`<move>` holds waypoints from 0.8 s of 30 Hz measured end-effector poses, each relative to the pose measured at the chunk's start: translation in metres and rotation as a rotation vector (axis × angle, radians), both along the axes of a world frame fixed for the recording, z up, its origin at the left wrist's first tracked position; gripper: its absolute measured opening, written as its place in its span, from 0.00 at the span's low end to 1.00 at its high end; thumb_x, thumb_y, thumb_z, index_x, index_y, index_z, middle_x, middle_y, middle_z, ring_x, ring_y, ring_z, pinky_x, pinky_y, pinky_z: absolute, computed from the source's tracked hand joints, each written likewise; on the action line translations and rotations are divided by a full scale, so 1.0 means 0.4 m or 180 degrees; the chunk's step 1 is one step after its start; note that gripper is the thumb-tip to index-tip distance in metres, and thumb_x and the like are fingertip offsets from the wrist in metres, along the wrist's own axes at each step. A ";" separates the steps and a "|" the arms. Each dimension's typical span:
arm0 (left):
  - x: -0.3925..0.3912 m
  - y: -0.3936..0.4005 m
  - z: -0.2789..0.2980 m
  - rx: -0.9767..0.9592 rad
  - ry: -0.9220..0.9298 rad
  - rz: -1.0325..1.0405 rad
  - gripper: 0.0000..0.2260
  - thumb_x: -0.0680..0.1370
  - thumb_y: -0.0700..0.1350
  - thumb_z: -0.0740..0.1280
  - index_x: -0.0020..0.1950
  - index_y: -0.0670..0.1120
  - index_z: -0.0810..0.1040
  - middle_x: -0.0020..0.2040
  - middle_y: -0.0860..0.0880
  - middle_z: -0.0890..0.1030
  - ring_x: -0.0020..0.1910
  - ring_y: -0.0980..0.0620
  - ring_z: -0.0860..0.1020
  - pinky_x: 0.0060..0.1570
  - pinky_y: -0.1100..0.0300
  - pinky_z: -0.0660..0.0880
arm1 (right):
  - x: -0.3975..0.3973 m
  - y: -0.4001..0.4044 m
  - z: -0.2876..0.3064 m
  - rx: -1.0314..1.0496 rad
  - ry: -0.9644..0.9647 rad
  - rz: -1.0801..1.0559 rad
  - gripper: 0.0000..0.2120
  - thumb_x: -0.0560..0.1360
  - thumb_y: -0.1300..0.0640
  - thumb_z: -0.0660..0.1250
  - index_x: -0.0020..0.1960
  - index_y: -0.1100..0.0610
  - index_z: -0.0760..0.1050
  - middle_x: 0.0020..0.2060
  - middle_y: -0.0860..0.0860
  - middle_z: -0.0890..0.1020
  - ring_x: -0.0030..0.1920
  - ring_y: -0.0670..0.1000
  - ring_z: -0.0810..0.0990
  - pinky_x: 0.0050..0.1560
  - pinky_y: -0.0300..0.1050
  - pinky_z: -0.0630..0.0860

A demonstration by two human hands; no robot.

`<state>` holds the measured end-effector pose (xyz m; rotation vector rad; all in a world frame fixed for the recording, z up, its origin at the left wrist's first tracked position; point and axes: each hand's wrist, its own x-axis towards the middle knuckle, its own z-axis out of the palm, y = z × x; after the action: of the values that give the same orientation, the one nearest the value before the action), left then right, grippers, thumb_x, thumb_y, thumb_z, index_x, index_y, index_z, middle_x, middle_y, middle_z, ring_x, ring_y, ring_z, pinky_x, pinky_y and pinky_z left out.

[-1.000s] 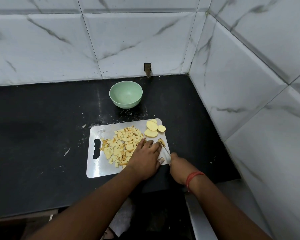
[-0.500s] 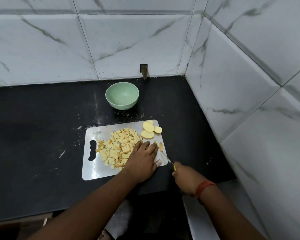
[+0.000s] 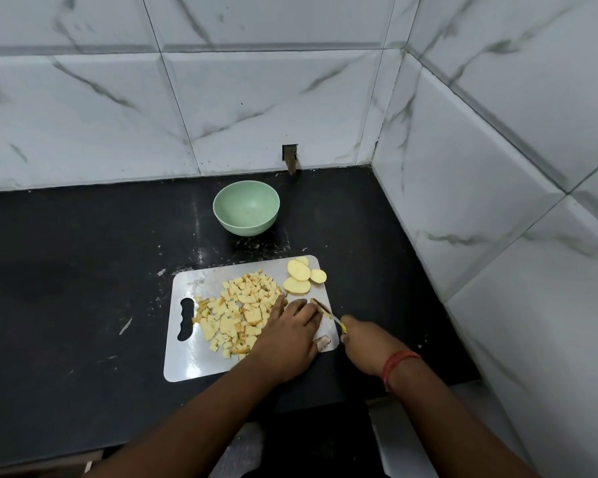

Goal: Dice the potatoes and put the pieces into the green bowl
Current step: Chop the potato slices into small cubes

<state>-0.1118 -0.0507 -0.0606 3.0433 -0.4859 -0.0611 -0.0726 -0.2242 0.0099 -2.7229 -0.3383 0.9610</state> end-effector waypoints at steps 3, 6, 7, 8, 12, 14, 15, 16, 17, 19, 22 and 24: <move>-0.001 0.001 0.000 -0.0052 -0.0132 -0.0067 0.31 0.80 0.62 0.48 0.74 0.46 0.72 0.71 0.48 0.71 0.73 0.46 0.67 0.78 0.40 0.51 | 0.018 -0.005 0.009 0.0205 -0.0123 -0.0144 0.04 0.82 0.55 0.54 0.54 0.54 0.65 0.45 0.55 0.77 0.45 0.54 0.77 0.44 0.45 0.70; 0.005 0.010 -0.011 -0.0060 -0.0384 -0.0375 0.27 0.81 0.60 0.54 0.72 0.45 0.75 0.71 0.46 0.73 0.73 0.46 0.69 0.78 0.43 0.55 | 0.014 -0.027 0.013 0.0489 -0.0234 -0.0369 0.06 0.82 0.53 0.54 0.49 0.54 0.65 0.40 0.52 0.77 0.41 0.52 0.76 0.41 0.44 0.68; 0.009 0.013 -0.015 -0.0019 -0.0438 -0.0500 0.27 0.82 0.60 0.54 0.72 0.44 0.75 0.72 0.46 0.73 0.74 0.45 0.68 0.78 0.43 0.57 | 0.008 -0.033 0.012 0.0550 -0.0236 -0.0413 0.06 0.82 0.53 0.55 0.49 0.55 0.66 0.41 0.53 0.78 0.41 0.52 0.77 0.41 0.44 0.69; 0.013 0.014 -0.017 0.0043 -0.0461 -0.0605 0.27 0.82 0.60 0.54 0.73 0.44 0.74 0.73 0.45 0.72 0.75 0.45 0.68 0.77 0.43 0.58 | 0.001 -0.038 0.010 0.0592 -0.0227 -0.0451 0.07 0.82 0.53 0.55 0.50 0.56 0.66 0.43 0.54 0.79 0.42 0.52 0.77 0.42 0.44 0.70; 0.025 0.003 -0.022 0.0172 -0.0370 -0.0574 0.29 0.82 0.61 0.52 0.75 0.44 0.73 0.72 0.45 0.73 0.75 0.44 0.67 0.77 0.40 0.57 | -0.014 -0.041 -0.007 0.0671 -0.0167 -0.0525 0.07 0.82 0.54 0.56 0.52 0.58 0.68 0.42 0.54 0.78 0.42 0.52 0.76 0.46 0.47 0.72; 0.031 0.000 -0.019 0.0147 -0.0316 -0.0409 0.30 0.82 0.62 0.51 0.75 0.44 0.71 0.72 0.45 0.72 0.75 0.44 0.66 0.78 0.40 0.56 | -0.014 -0.037 -0.009 0.0713 -0.0150 -0.0573 0.07 0.82 0.53 0.57 0.52 0.57 0.68 0.42 0.54 0.78 0.42 0.53 0.76 0.47 0.47 0.73; 0.033 0.002 -0.018 0.0142 -0.0331 -0.0336 0.30 0.82 0.62 0.51 0.75 0.44 0.71 0.71 0.45 0.73 0.74 0.44 0.66 0.78 0.41 0.56 | -0.014 -0.035 -0.009 0.0739 -0.0151 -0.0598 0.07 0.82 0.53 0.57 0.51 0.57 0.68 0.41 0.54 0.78 0.42 0.53 0.77 0.46 0.47 0.73; 0.035 0.005 -0.019 0.0153 -0.0381 -0.0282 0.30 0.81 0.62 0.52 0.74 0.44 0.72 0.69 0.45 0.73 0.73 0.44 0.68 0.78 0.42 0.57 | -0.014 -0.033 -0.009 0.0757 -0.0156 -0.0618 0.07 0.82 0.53 0.57 0.51 0.57 0.68 0.41 0.53 0.77 0.42 0.53 0.76 0.46 0.46 0.73; 0.037 0.008 -0.019 0.0157 -0.0435 -0.0248 0.30 0.81 0.62 0.52 0.74 0.44 0.73 0.68 0.45 0.74 0.71 0.45 0.69 0.77 0.42 0.58 | -0.014 -0.031 -0.009 0.0754 -0.0163 -0.0630 0.07 0.82 0.53 0.57 0.51 0.57 0.67 0.41 0.53 0.77 0.42 0.53 0.76 0.46 0.46 0.73; 0.036 0.014 -0.023 0.0104 -0.0494 -0.0245 0.29 0.81 0.62 0.54 0.73 0.45 0.73 0.67 0.47 0.74 0.70 0.45 0.70 0.77 0.42 0.59 | -0.016 -0.029 -0.010 0.0703 -0.0166 -0.0625 0.07 0.82 0.53 0.56 0.50 0.56 0.66 0.41 0.53 0.77 0.41 0.53 0.75 0.44 0.45 0.71; 0.031 0.025 -0.035 0.0044 -0.0555 -0.0301 0.29 0.81 0.61 0.56 0.75 0.44 0.71 0.68 0.47 0.74 0.71 0.45 0.69 0.77 0.43 0.60 | -0.021 -0.025 -0.019 0.0547 -0.0147 -0.0543 0.06 0.82 0.53 0.56 0.48 0.55 0.64 0.42 0.54 0.76 0.42 0.54 0.74 0.44 0.45 0.70; 0.024 0.031 -0.039 0.0031 -0.0593 -0.0298 0.28 0.81 0.60 0.56 0.74 0.43 0.73 0.68 0.47 0.74 0.71 0.45 0.69 0.76 0.43 0.61 | -0.024 -0.021 -0.026 0.0464 -0.0091 -0.0504 0.06 0.82 0.53 0.55 0.48 0.55 0.62 0.42 0.54 0.75 0.41 0.55 0.74 0.44 0.46 0.70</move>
<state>-0.1021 -0.0384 -0.0764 3.0492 -0.6420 0.2183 -0.0823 -0.2327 -0.0006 -2.5883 -0.1865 0.8222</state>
